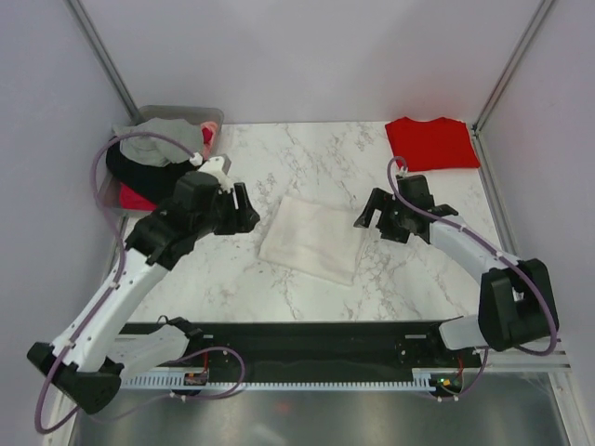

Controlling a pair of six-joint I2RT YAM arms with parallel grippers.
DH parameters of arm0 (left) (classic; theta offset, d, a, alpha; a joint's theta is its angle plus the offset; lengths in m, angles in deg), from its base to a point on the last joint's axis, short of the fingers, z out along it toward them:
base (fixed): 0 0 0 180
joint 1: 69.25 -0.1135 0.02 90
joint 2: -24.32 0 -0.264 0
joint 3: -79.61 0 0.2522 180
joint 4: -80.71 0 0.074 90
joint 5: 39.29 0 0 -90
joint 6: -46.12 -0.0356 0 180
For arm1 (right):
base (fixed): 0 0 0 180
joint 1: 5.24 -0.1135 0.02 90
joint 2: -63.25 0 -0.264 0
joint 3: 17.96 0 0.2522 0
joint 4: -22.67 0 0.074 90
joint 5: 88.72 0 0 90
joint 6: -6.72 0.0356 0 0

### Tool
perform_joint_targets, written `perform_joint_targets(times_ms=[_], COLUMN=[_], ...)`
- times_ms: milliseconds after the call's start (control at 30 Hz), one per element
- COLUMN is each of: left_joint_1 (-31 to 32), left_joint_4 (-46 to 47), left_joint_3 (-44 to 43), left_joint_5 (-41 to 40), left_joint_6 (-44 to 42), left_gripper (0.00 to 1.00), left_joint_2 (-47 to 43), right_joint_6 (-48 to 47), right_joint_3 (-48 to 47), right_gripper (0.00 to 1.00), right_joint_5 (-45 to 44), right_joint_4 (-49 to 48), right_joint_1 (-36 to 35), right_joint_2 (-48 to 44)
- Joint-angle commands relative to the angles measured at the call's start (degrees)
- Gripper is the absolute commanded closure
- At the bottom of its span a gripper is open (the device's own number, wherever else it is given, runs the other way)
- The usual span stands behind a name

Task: Fold and stack the t-shirts
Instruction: Fold the tshirt, then neatly place the folded tshirt to the corner

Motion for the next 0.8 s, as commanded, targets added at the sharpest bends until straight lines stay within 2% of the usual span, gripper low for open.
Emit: perform_joint_targets(times_ms=[0, 200, 367, 467, 500, 567, 667, 767], left_joint_1=[-0.1, -0.2, -0.1, -0.2, -0.2, -0.2, -0.2, -0.1], left_joint_4=[-5.2, -4.9, -2.3, -1.0, -0.7, -0.1, 0.0, 0.1], left_joint_3=[5.5, 12.7, 16.4, 17.9, 18.4, 19.6, 20.3, 20.6], left_joint_5=[-4.1, -10.3, -12.9, -12.9, -13.1, -13.6, -13.9, -14.5], left_joint_6=[-4.0, -3.7, -3.6, -3.9, -3.9, -3.6, -2.9, -2.7], left_gripper=[0.32, 0.23, 0.16, 0.15, 0.15, 0.15, 0.15, 0.15], left_joint_2=[-8.3, -24.8, -32.3, -34.4, -34.5, -34.9, -35.0, -35.4], right_joint_6=[-3.2, -4.2, -4.1, -3.5, -3.3, -3.0, -2.6, -3.3], right_joint_3=[-2.0, -3.3, -3.2, -3.0, -2.7, -1.8, 0.5, 1.5], right_gripper=[0.02, 0.04, 0.08, 0.16, 0.24, 0.34, 0.66, 0.83], right_joint_5=[2.7, 3.1, 5.2, 6.6, 7.0, 7.4, 7.6, 6.9], right_joint_4=[-2.3, -5.9, -11.0, -13.7, -14.6, -16.0, -17.9, -18.6], right_joint_1=[1.3, 3.3, 3.8, 3.7, 3.8, 3.8, 3.8, 4.2], right_joint_2=[4.9, 13.1, 19.3, 22.5, 23.6, 24.4, 24.0, 22.5])
